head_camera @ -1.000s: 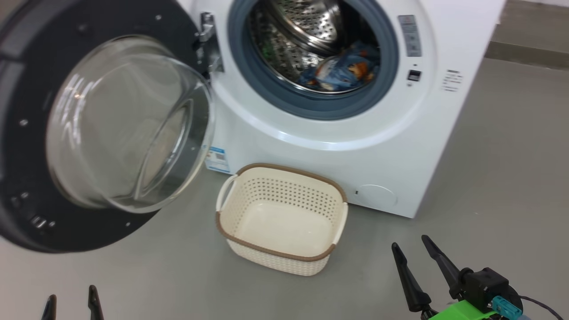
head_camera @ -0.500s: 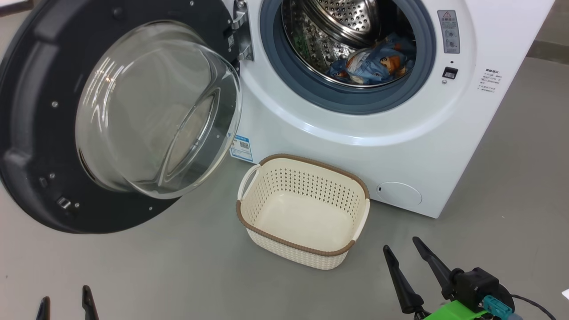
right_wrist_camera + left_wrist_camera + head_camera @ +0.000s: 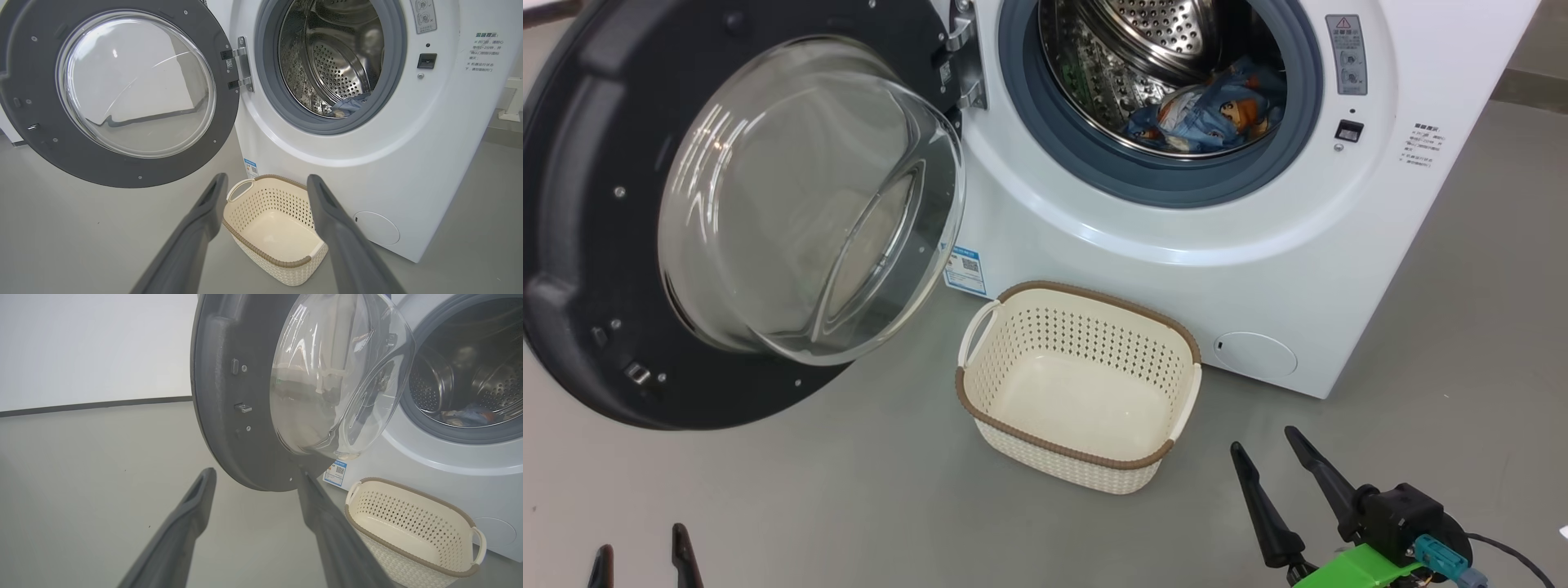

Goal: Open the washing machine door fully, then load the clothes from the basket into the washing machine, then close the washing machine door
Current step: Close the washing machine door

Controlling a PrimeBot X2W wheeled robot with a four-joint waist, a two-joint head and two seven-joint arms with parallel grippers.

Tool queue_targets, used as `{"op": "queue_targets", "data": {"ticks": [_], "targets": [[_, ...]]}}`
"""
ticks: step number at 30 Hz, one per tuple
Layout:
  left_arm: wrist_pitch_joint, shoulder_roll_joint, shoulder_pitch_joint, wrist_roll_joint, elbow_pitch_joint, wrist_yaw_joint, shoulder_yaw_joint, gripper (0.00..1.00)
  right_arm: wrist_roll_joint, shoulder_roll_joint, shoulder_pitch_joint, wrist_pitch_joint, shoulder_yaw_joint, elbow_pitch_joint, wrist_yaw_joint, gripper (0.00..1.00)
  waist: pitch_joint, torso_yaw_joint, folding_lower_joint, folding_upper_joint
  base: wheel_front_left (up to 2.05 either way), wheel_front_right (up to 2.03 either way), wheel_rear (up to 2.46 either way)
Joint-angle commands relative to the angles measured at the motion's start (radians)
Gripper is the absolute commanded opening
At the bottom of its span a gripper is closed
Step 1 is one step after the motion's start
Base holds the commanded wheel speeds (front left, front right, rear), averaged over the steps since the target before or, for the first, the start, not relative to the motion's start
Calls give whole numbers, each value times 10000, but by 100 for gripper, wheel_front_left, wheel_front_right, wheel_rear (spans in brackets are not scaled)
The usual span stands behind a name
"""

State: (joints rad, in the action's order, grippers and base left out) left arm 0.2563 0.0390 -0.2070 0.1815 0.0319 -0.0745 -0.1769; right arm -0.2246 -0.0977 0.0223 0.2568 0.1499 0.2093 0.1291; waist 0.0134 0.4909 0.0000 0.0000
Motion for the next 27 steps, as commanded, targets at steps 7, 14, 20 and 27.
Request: {"op": "queue_targets", "data": {"ticks": [7, 14, 20, 27], "targets": [[55, 112, 292, -105, -278, 29, -300, 100, -13, -6, 159, 49, 142, -285, 16, 100, -25, -52, 0, 0, 0, 0, 0], [55, 112, 286, -63, -295, 61, -328, 100, 12, 3, 144, 49, 101, -305, 16, 100, -50, -93, 0, 0, 0, 0, 0], [55, 112, 282, -101, -362, 133, -338, 43, 10, -1, 139, 49, 102, -296, 16, 100, -84, -163, 0, 0, 0, 0, 0], [55, 112, 225, -54, -258, 302, -302, 0, -7, 11, 112, 49, 121, -295, 16, 100, -118, -241, 0, 0, 0, 0, 0]]}}
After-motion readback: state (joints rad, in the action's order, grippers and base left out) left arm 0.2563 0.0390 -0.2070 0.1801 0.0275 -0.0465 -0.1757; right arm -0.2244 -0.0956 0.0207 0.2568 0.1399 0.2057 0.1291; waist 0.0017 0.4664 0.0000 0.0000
